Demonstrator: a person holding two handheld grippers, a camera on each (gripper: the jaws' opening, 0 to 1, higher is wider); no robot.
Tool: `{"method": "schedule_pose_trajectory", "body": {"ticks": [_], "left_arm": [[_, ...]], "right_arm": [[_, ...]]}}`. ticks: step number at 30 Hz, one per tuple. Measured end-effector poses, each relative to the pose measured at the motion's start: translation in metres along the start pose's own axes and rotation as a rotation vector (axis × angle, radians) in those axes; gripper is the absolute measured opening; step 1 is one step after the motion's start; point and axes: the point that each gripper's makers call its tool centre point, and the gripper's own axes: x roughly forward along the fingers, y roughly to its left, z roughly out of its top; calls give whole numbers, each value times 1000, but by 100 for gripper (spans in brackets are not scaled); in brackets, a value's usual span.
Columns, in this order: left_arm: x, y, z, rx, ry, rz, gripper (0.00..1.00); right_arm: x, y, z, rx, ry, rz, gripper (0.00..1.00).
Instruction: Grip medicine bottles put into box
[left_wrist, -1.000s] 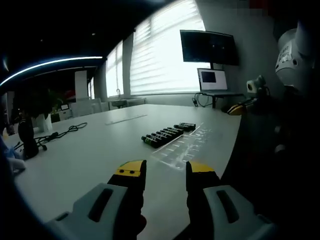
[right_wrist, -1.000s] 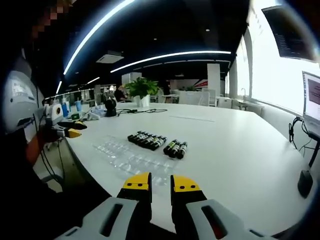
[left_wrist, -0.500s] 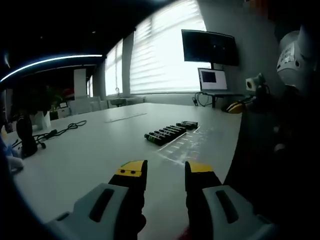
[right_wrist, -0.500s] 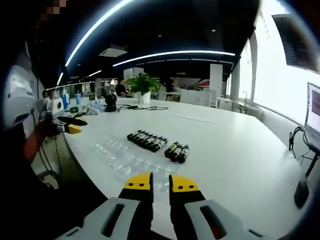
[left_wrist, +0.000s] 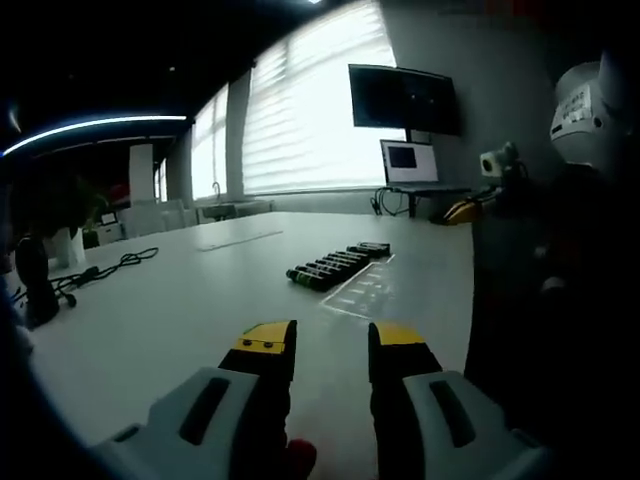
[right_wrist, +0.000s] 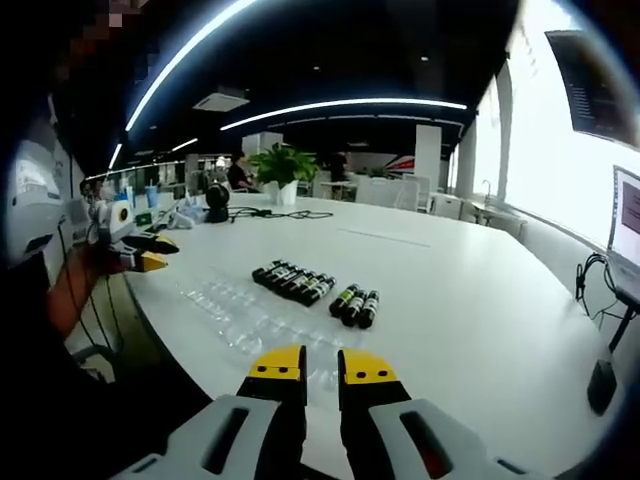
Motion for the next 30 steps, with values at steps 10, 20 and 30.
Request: {"method": "schedule_pose_trajectory", "body": {"ticks": [10,20,30], "left_arm": [[9,-2,-2,22,1,-58,23],[5,-1,-2,29,-11,-44,23],[15,9,-22,-27,28,-22,21]], "right_arm": [[7,5,4,7,5,-6,8],[13,1,3,0,32,-12,8],[15,0,3,-4,35,-18,8]]}}
